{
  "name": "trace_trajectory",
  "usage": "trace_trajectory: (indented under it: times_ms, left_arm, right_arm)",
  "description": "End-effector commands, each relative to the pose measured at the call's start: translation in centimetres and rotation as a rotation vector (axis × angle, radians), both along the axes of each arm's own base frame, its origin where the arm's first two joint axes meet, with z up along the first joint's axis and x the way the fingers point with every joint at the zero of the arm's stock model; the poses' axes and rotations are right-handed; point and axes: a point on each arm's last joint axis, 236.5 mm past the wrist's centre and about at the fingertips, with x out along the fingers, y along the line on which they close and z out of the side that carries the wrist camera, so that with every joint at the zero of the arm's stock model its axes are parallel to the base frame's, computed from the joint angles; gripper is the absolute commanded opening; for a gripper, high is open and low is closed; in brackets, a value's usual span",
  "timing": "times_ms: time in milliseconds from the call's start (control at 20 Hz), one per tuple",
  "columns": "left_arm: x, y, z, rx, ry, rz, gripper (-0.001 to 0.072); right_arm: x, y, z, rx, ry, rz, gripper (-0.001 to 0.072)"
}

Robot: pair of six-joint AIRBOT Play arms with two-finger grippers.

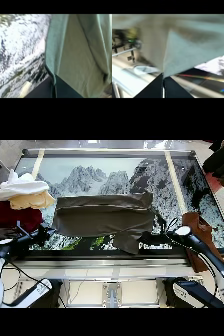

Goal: Fold the shirts.

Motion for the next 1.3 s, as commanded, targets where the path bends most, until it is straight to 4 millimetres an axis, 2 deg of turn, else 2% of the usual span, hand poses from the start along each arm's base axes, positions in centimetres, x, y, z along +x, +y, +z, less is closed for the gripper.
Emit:
trace_trajectory:
  times_ms: [0,150,250,350,550,750,900,1000,1050,1150,1250]
  left_arm:
    - [-4.3,0.7,2.3,0.246,0.032,-0.107,0.0009]
    - [-7.9,3.2,5.2,0.472,0.054,-0.023,0.0009]
    - [-9.1,3.8,7.4,0.572,0.007,0.023,0.0007]
    - [-9.5,3.5,8.5,0.605,-0.035,0.031,0.0006]
    - [-8.9,3.9,8.3,0.598,0.004,-0.022,0.0007]
    - [-5.5,5.6,9.4,0.619,0.013,-0.114,0.0006]
    - [-1.5,4.4,8.7,0.624,0.007,-0.256,0.0006]
    - [1.7,3.8,7.9,0.688,-0.006,-0.318,0.0007]
    - [3.4,4.3,7.4,0.746,-0.001,-0.318,0.0006]
    - [5.9,6.5,6.2,0.883,0.045,-0.28,0.0007]
    - [7.2,7.8,4.6,0.981,0.093,-0.29,0.0007]
  right_arm:
    - [-3.0,-1.6,4.0,-0.107,-0.048,0.082,0.0017]
    - [-5.2,-2.6,6.5,-0.156,-0.099,0.073,0.0017]
    - [-4.7,-2.7,8.4,-0.149,-0.184,0.025,0.0016]
    - [-2.4,-3.1,10.0,-0.151,-0.287,-0.041,0.0015]
    - [2.8,-4.9,12.0,-0.261,-0.377,-0.037,0.0015]
    - [10.0,-5.5,12.0,-0.321,-0.395,0.007,0.0016]
    - [15.2,-5.2,10.0,-0.319,-0.343,0.024,0.0016]
    - [18.0,-5.0,8.2,-0.314,-0.31,0.031,0.0016]
    - [19.2,-5.0,7.3,-0.316,-0.302,0.033,0.0016]
    - [21.4,-4.9,5.7,-0.317,-0.283,0.032,0.0016]
    - [23.2,-4.9,4.2,-0.315,-0.275,0.021,0.0016]
